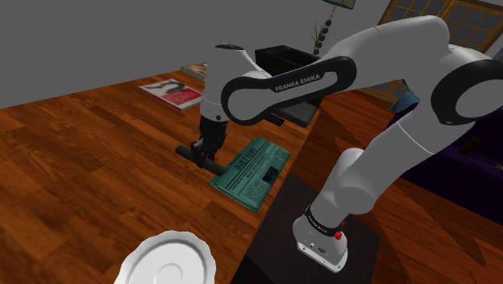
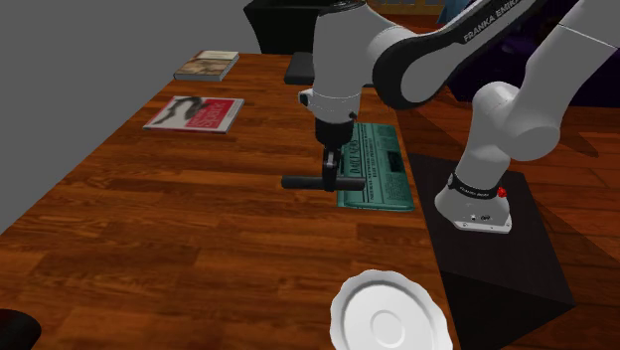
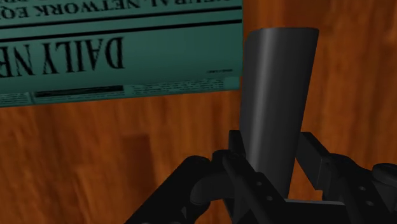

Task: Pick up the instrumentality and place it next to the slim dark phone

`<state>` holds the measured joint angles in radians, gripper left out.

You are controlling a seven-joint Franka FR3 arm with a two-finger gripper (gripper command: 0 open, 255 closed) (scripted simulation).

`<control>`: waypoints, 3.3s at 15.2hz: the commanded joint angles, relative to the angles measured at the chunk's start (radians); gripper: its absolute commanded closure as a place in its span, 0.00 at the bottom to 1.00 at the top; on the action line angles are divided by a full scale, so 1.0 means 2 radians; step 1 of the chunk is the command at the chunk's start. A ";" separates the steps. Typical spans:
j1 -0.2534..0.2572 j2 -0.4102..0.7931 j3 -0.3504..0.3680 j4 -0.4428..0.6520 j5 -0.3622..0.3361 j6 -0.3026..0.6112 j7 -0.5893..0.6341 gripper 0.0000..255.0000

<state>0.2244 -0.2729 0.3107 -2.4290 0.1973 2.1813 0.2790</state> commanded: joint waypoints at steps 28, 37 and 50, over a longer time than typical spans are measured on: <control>-0.162 0.162 -0.211 0.181 -0.054 -0.051 -0.335 1.00; -0.211 0.272 -0.242 0.329 -0.037 -0.097 -0.416 1.00; -0.213 0.307 -0.238 0.288 -0.026 -0.022 -0.427 1.00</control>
<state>-0.2002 0.3339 -0.1655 -1.8502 0.1426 2.1273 -0.5715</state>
